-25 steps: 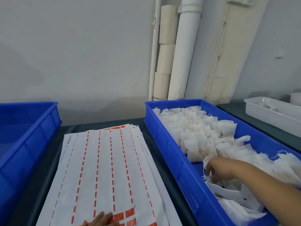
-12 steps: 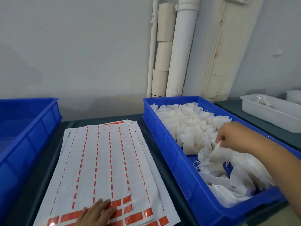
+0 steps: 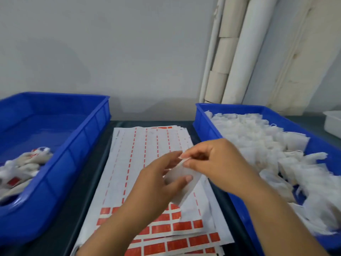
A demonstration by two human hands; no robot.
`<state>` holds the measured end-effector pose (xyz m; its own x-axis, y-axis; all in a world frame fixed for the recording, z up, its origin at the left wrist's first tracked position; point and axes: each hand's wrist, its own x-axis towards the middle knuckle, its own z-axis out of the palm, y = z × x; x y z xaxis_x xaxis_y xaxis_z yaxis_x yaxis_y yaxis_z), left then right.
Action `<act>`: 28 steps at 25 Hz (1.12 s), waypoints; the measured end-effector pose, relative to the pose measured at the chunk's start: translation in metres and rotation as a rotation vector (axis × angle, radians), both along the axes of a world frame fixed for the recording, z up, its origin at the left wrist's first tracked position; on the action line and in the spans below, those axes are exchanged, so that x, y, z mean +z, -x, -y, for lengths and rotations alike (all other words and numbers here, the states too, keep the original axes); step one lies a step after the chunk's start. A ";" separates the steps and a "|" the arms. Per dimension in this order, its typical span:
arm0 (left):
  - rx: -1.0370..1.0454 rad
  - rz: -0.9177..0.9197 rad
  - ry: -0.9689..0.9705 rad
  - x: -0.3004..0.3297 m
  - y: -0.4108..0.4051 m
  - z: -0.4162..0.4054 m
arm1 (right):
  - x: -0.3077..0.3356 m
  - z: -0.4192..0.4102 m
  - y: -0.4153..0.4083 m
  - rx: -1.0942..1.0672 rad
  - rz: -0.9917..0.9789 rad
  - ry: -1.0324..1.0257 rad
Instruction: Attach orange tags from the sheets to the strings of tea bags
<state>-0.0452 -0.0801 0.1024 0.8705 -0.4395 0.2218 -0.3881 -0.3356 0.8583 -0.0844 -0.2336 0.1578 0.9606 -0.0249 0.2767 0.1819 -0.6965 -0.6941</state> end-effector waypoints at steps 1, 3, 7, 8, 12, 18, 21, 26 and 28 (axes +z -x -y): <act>0.040 0.022 -0.022 -0.005 -0.004 -0.004 | -0.011 -0.010 -0.006 0.022 -0.026 -0.032; 0.100 -0.012 -0.046 -0.015 -0.011 -0.016 | -0.031 -0.016 -0.015 0.052 -0.087 -0.060; 0.208 -0.208 0.066 -0.035 -0.022 -0.036 | -0.060 -0.012 -0.025 0.078 -0.279 0.099; 0.234 -0.247 0.092 -0.038 -0.024 -0.040 | -0.065 -0.011 -0.026 0.078 -0.303 0.089; 0.275 -0.323 0.141 -0.052 -0.031 -0.046 | -0.075 -0.014 -0.031 0.096 -0.307 -0.065; 0.142 -0.134 0.003 -0.052 -0.030 -0.032 | -0.084 -0.038 -0.044 0.042 -0.135 -0.017; 0.154 -0.121 -0.041 -0.049 -0.039 -0.039 | -0.087 -0.035 -0.046 -0.083 -0.003 -0.035; -0.017 -0.072 -0.347 -0.040 -0.047 -0.045 | -0.100 -0.039 -0.052 -0.202 0.131 -0.049; -0.035 -0.088 -0.327 -0.038 -0.053 -0.046 | -0.108 -0.045 -0.058 -0.229 0.093 -0.151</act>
<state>0.0078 -0.0338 0.0647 0.8632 -0.5047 -0.0115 -0.3332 -0.5867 0.7381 -0.0260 -0.1888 0.0495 0.8958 -0.2861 0.3401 0.0993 -0.6169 -0.7807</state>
